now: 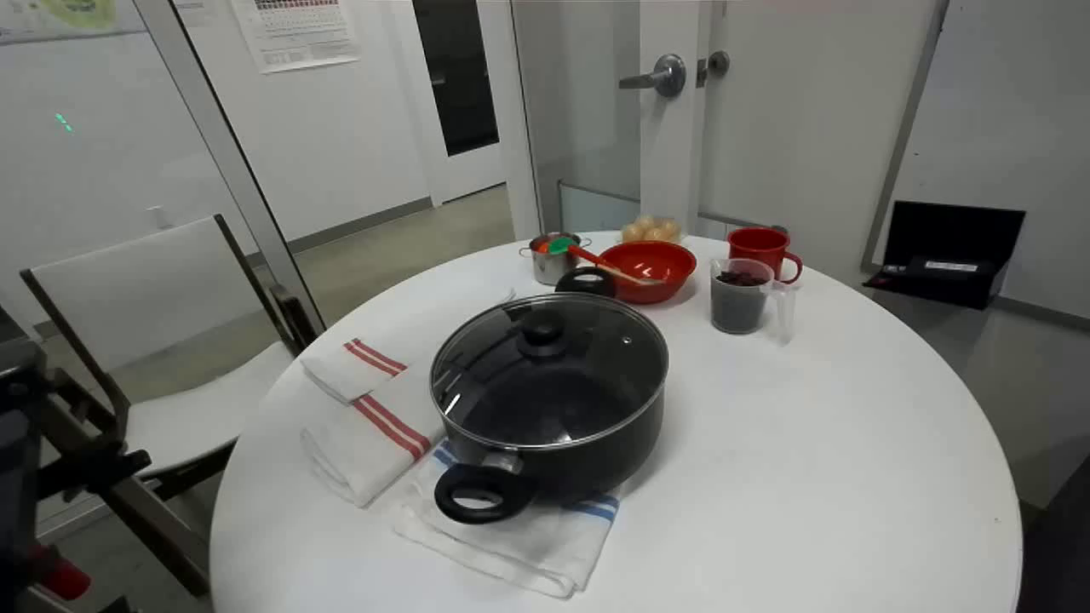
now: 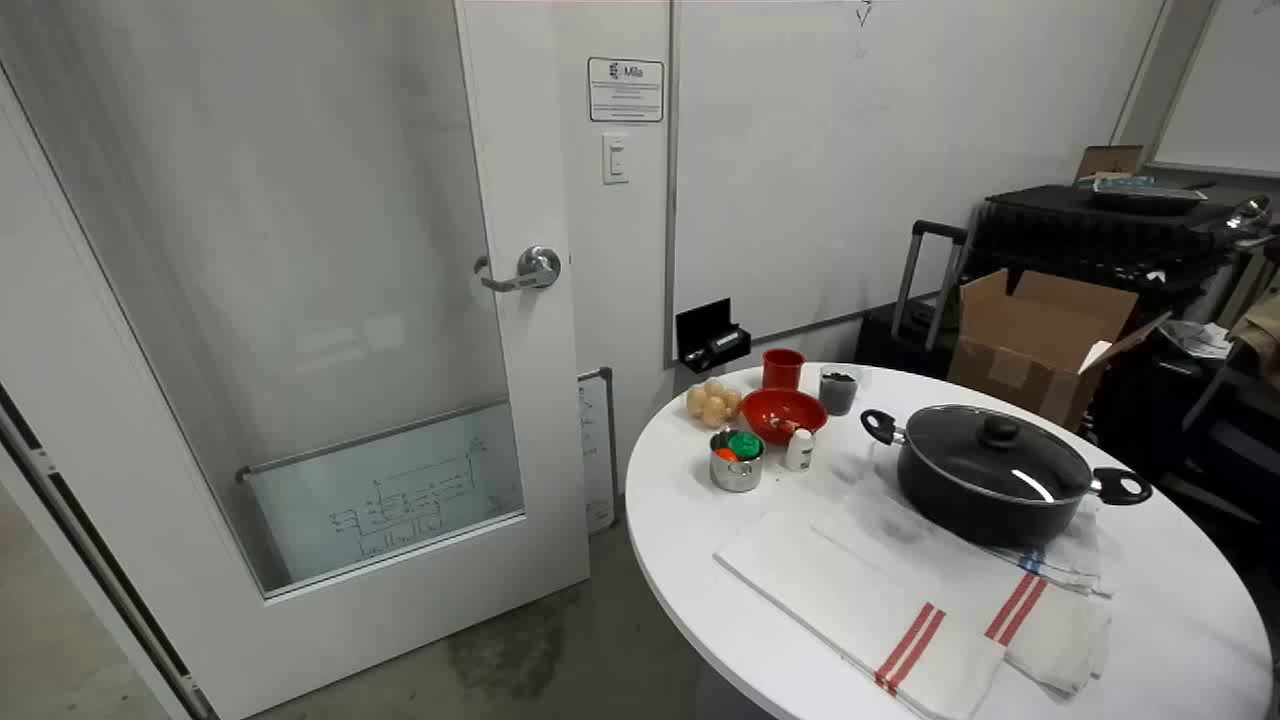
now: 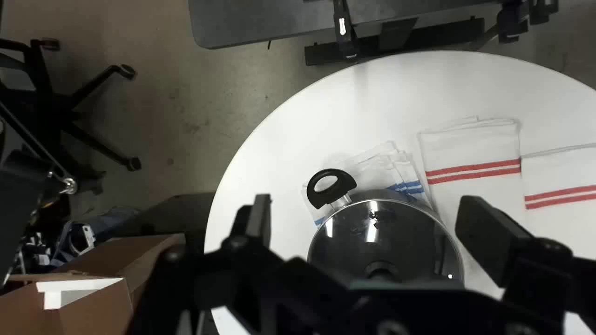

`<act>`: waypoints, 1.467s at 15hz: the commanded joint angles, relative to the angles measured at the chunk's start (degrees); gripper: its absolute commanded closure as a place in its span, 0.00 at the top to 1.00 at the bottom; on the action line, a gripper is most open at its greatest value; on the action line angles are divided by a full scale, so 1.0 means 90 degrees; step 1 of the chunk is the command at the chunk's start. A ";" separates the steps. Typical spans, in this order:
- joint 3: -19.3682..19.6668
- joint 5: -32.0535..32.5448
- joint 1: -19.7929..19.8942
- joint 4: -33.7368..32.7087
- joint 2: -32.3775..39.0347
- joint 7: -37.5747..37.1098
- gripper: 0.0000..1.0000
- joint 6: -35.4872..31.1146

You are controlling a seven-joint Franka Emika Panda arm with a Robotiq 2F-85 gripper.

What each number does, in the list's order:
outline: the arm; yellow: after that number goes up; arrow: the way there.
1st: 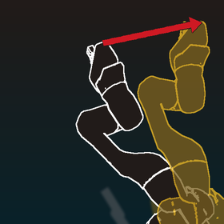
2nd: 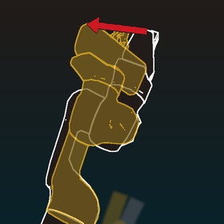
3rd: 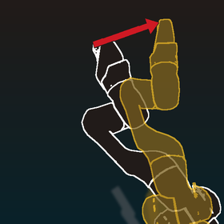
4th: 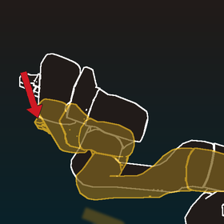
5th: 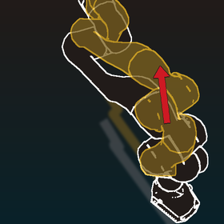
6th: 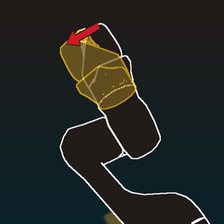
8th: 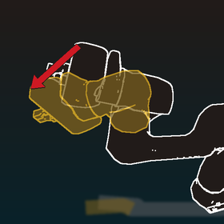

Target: Pick up the lid from the pot and put it on the table

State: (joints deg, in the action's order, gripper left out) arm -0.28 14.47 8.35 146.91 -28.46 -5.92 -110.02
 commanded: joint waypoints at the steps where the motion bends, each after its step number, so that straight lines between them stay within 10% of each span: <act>1: 0.0080 0.0035 -0.0089 -0.0010 0.0002 -0.0034 1.00 0.0020; 13: 0.0233 -0.0023 -0.0166 -0.0151 0.0381 0.0282 1.00 -0.0299; 22: 0.0927 -0.0776 -0.0359 -0.1094 0.2591 0.2469 1.00 -0.2010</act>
State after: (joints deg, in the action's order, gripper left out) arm 5.65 11.71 6.44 143.10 -14.32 8.15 -125.17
